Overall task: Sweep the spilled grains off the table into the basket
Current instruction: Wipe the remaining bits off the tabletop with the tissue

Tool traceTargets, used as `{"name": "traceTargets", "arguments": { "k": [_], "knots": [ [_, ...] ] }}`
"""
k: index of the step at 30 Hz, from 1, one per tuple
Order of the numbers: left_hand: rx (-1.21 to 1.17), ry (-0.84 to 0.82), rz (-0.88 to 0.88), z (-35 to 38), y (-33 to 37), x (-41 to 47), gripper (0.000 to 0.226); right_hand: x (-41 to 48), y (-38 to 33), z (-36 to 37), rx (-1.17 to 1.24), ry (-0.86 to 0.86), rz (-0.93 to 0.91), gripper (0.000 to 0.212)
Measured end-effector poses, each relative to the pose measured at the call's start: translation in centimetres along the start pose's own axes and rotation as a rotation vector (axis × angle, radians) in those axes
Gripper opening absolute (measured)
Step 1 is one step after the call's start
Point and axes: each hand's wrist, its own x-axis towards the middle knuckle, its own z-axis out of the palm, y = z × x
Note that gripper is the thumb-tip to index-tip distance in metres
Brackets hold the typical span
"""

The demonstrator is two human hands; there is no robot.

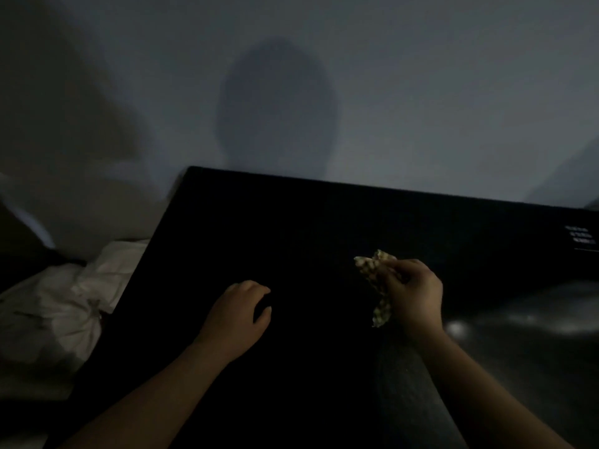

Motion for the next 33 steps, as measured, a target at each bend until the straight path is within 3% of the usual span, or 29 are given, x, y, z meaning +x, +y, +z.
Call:
{"name": "traceTargets", "arguments": {
  "k": [9,16,27,33],
  "knots": [
    [0.054,0.04,0.002,0.8,-0.6,11.3,0.044,12.4,0.5,1.7,0.088,-0.032,0.033,0.017],
    [0.28,0.012,0.038,2.7,-1.9,17.8,0.082,20.5,1.5,4.6,0.032,0.058,0.03,0.022],
    [0.255,0.09,0.071,4.3,-4.8,20.6,0.063,27.7,3.5,9.0,-0.12,0.282,0.048,0.02],
    [0.232,0.125,0.093,4.5,-5.0,20.7,0.062,29.3,4.7,12.3,-0.23,0.235,-0.026,0.02]
  ]
}}
